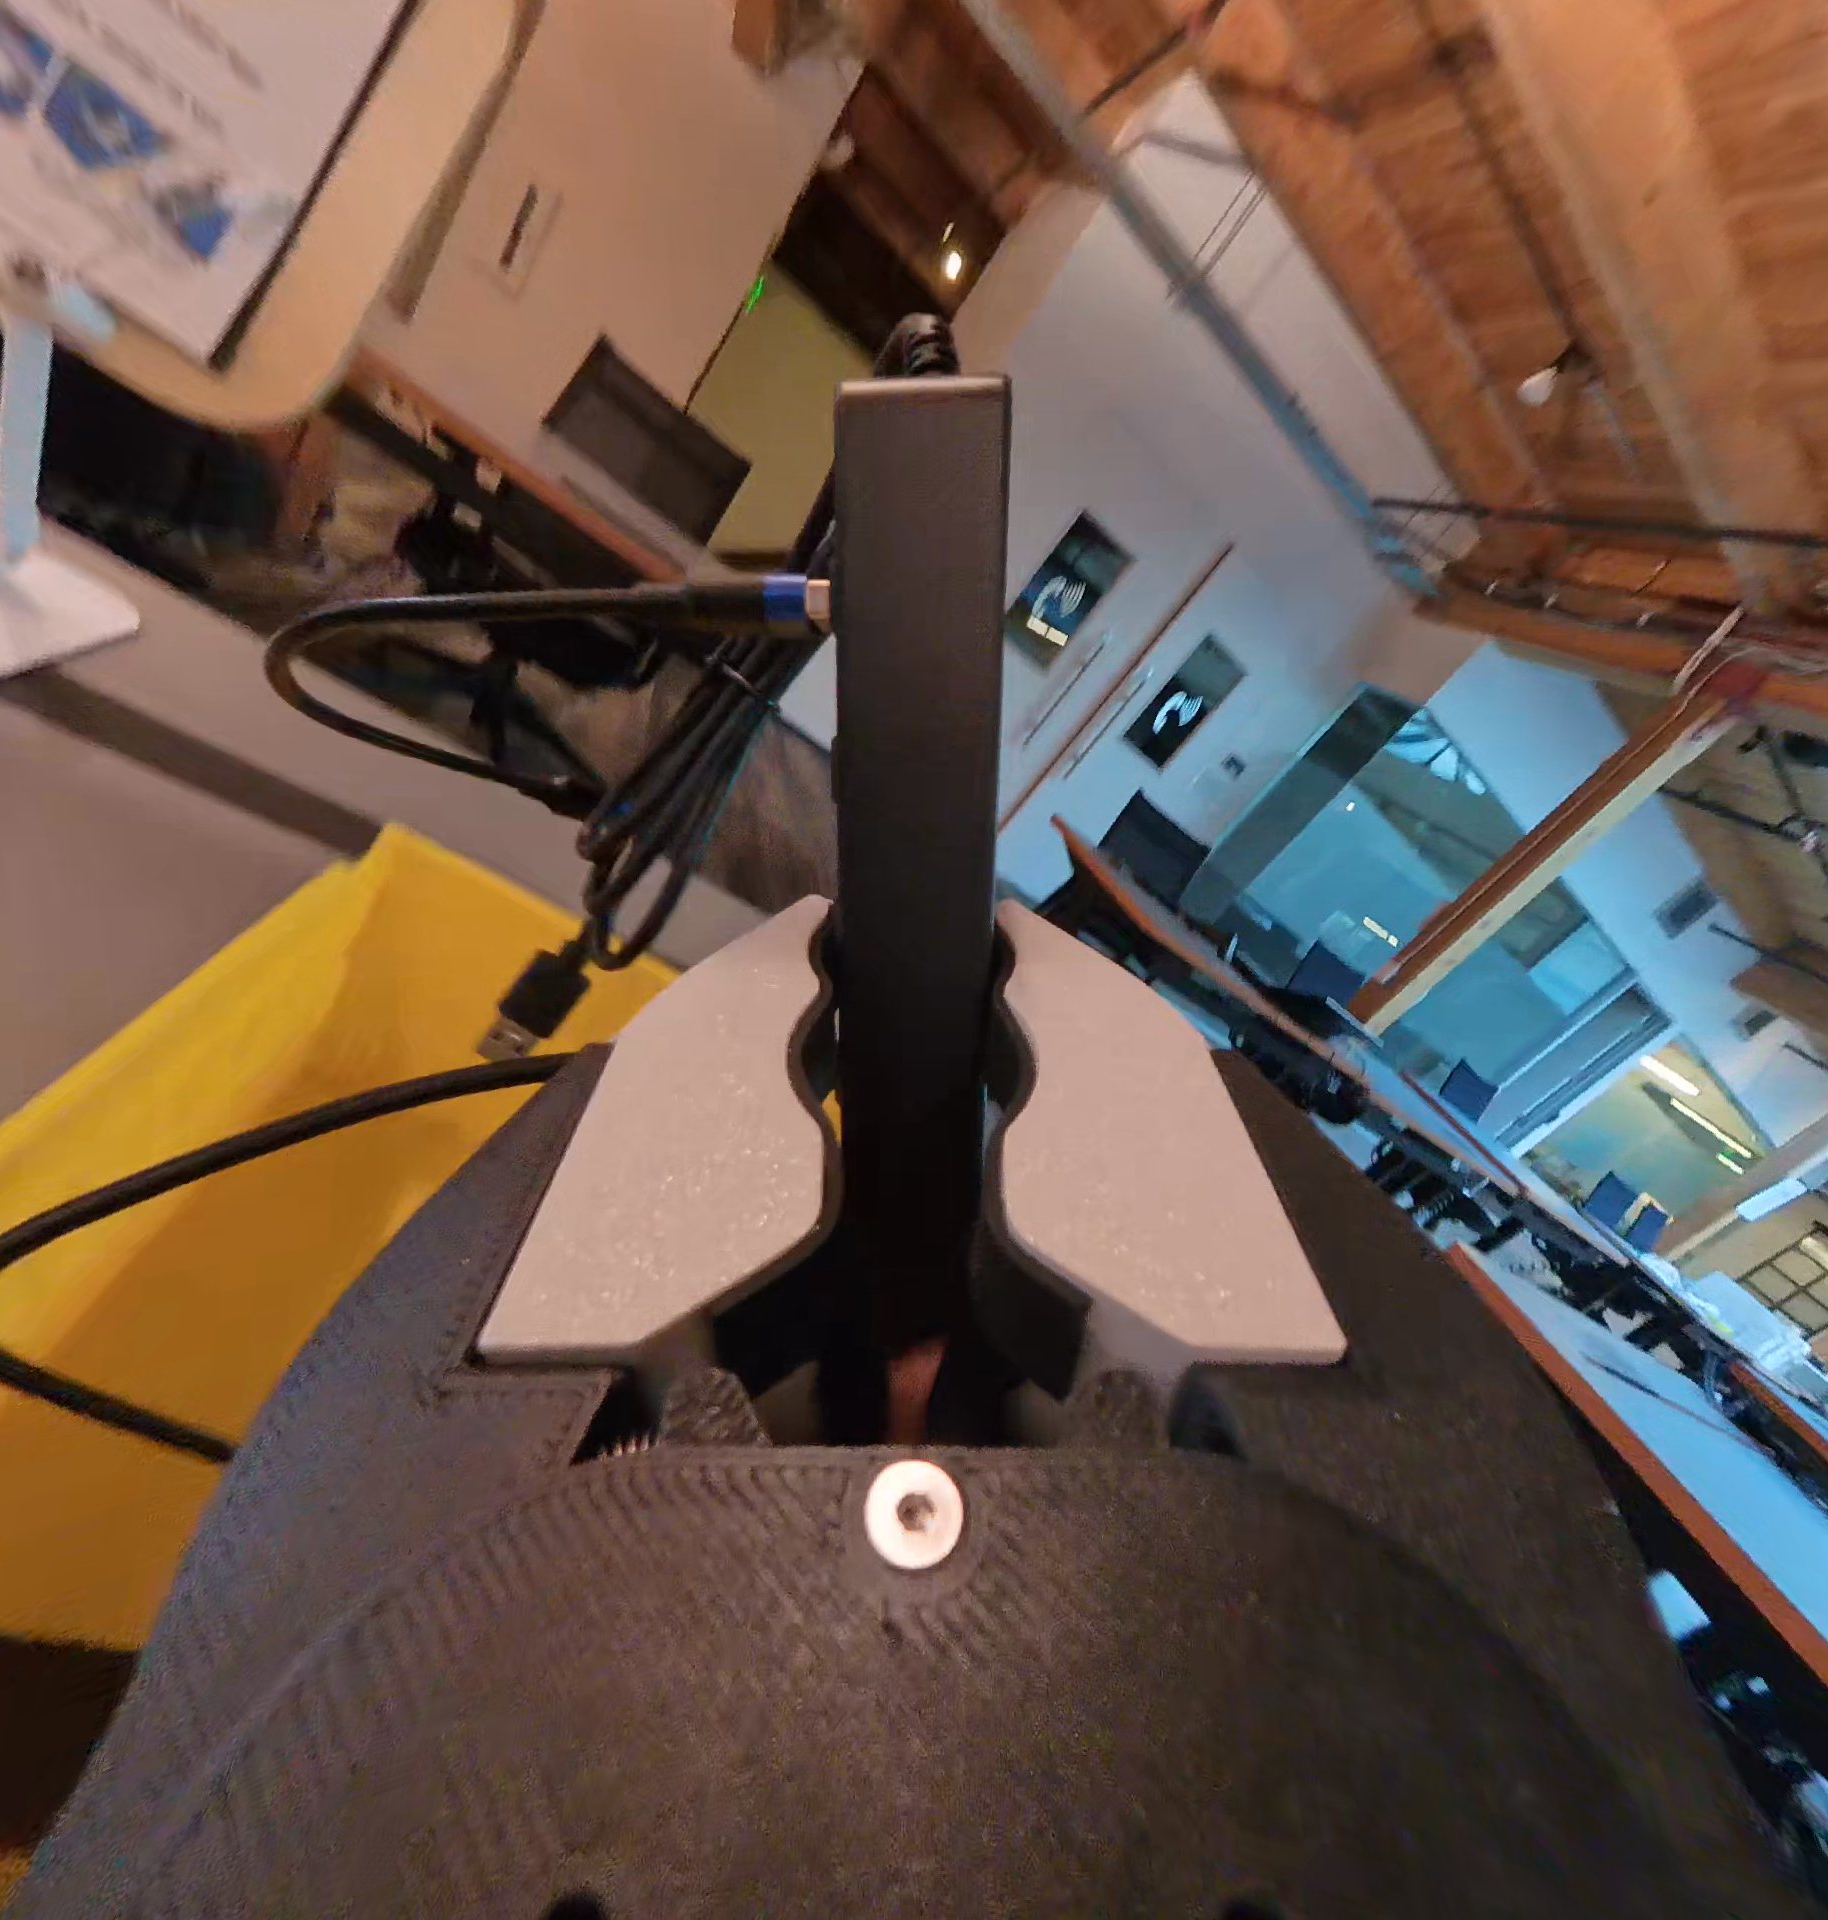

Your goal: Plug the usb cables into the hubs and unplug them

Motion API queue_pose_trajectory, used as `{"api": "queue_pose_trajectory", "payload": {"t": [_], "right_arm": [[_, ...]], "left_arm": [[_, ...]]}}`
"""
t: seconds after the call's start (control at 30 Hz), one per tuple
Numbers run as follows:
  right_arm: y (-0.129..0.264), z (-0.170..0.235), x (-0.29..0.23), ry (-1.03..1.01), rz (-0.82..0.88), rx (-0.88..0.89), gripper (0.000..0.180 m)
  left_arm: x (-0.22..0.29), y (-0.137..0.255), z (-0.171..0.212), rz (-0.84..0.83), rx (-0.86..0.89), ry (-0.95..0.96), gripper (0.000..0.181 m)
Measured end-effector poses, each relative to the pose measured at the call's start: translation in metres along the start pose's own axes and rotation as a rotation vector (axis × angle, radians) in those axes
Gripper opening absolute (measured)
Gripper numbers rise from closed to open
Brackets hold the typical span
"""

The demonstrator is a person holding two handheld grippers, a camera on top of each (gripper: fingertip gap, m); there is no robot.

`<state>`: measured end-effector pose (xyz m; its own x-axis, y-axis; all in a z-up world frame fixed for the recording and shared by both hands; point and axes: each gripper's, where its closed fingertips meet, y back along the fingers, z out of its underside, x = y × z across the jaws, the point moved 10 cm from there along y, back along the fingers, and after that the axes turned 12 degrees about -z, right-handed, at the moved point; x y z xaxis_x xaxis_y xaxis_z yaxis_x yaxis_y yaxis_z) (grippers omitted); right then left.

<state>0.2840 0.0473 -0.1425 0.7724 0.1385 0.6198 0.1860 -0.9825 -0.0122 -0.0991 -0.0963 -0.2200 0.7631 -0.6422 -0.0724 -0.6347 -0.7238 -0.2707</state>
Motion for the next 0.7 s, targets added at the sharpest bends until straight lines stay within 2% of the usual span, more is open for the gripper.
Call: {"api": "queue_pose_trajectory", "payload": {"t": [0.2,0.33,0.43,0.5,0.57,0.63,0.7], "right_arm": [[-0.015,0.039,-0.019,-0.083,-0.148,-0.391,0.025],[-0.024,0.05,-0.026,-0.129,-0.265,-0.558,0.031],[-0.029,0.052,-0.029,-0.249,-0.377,-0.606,0.045],[-0.028,0.049,-0.03,-0.336,-0.435,-0.549,0.049],[-0.02,0.038,-0.026,-0.406,-0.432,-0.406,0.049],[-0.005,0.019,-0.02,-0.49,-0.417,-0.235,0.047],[0.02,-0.01,-0.019,-0.595,-0.44,0.023,0.047]], "left_arm": [[0.002,-0.001,0.002,-0.007,-0.02,-0.046,0.037],[0.004,-0.001,0.002,-0.002,-0.02,-0.065,0.037],[0.003,-0.001,0.001,0.002,-0.008,-0.034,0.037],[0.001,0.0,0.0,0.002,0.006,-0.013,0.037],[0.0,0.001,-0.001,-0.006,0.008,-0.006,0.037],[0.0,0.001,0.0,-0.005,0.004,-0.004,0.037],[0.001,0.001,0.0,0.0,0.0,-0.007,0.037]]}}
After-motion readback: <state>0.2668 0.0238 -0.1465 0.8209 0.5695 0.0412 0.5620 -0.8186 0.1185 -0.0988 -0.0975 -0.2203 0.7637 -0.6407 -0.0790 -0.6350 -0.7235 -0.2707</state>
